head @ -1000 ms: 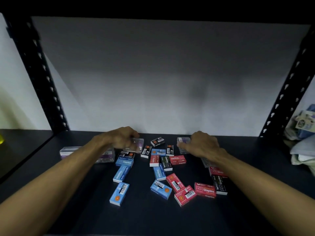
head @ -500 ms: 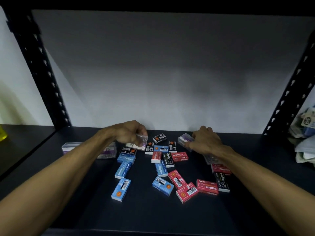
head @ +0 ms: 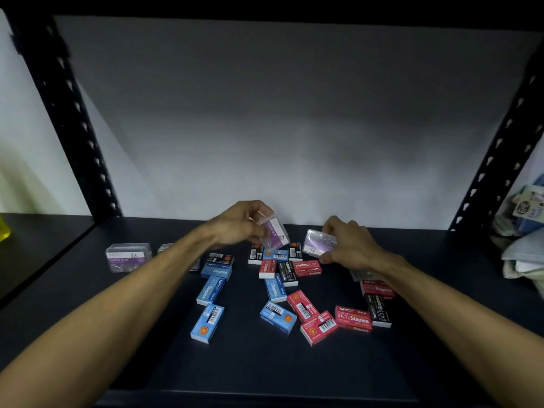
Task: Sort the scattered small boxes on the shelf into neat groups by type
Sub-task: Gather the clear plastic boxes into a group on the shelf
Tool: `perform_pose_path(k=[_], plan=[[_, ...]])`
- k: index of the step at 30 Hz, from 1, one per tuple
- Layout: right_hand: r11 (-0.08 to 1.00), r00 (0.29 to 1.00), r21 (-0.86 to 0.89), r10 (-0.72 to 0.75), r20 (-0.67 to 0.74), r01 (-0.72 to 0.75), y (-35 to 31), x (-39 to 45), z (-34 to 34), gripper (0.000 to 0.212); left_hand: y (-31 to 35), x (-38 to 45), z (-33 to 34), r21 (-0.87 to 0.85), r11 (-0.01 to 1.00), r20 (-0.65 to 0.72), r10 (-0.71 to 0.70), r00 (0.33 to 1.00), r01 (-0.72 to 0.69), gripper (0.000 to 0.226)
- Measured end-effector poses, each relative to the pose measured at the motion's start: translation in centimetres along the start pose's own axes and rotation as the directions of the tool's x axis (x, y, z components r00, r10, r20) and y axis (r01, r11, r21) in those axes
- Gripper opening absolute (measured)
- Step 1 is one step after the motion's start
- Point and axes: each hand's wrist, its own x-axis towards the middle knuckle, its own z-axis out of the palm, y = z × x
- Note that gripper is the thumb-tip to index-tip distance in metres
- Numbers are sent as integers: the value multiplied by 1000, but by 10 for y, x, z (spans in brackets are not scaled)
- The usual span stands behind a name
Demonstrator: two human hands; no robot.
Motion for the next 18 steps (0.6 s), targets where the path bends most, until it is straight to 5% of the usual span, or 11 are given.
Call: perform_pose_path(k=[7, 12, 18], plan=[[999, 1000, 48, -9, 21, 8, 8, -7, -3, 52, -6, -1, 4, 165, 986, -8, -29, 1000, 30, 56], [999, 999, -30, -31, 37, 32, 7, -14, -8, 50, -14, -8, -3, 282, 957, 59, -82, 995, 62, 43], [971, 995, 218, -96, -5, 95, -4, -19, -26, 36, -18, -13, -3, 284, 956, 32, -82, 996, 69, 40]])
